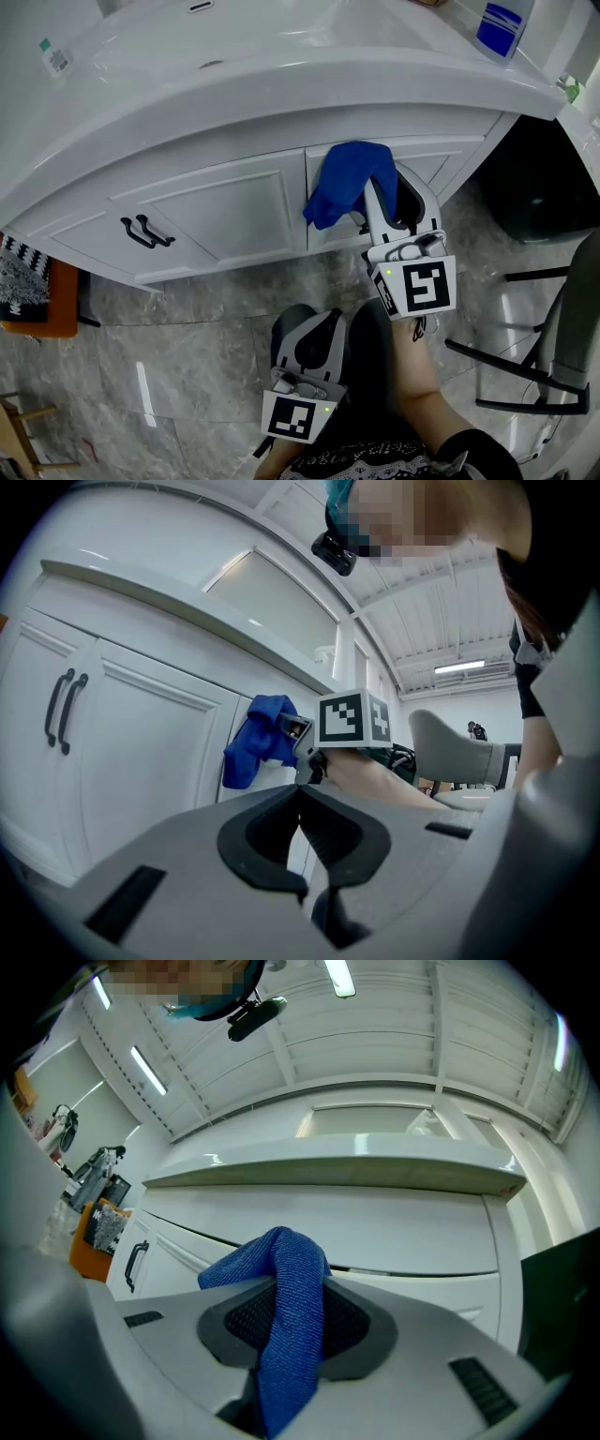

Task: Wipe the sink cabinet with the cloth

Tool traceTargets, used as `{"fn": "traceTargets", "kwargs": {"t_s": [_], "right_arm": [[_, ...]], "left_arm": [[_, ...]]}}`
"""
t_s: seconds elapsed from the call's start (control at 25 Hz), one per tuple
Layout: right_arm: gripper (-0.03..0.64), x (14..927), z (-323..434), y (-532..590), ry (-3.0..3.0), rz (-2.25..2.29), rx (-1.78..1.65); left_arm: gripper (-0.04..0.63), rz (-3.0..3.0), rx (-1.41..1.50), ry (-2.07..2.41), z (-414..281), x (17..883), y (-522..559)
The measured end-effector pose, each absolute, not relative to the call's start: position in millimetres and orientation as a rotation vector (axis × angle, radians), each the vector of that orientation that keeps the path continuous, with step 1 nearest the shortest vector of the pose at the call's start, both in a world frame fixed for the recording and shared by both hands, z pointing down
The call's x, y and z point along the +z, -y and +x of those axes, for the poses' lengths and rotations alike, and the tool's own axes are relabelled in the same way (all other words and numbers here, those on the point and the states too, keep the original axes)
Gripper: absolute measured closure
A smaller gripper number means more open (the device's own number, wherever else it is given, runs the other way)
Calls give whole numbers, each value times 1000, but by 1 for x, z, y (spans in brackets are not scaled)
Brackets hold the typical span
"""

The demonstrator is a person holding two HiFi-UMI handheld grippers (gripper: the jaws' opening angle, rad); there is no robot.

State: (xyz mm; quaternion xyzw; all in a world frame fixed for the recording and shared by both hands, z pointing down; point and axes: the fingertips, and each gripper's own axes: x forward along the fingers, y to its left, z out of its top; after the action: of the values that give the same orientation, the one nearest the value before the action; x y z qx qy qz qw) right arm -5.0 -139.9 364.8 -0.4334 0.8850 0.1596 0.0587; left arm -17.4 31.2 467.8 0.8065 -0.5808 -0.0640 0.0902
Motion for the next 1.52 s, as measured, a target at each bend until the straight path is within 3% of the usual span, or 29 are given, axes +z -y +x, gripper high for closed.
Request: {"fn": "traceTargets", "kwargs": {"t_s": [1.52], "right_arm": [[509,368,30,159,-2668,-1322,585]], "left_arm": [[591,2296,-76,1730,-26,518,-59]]}}
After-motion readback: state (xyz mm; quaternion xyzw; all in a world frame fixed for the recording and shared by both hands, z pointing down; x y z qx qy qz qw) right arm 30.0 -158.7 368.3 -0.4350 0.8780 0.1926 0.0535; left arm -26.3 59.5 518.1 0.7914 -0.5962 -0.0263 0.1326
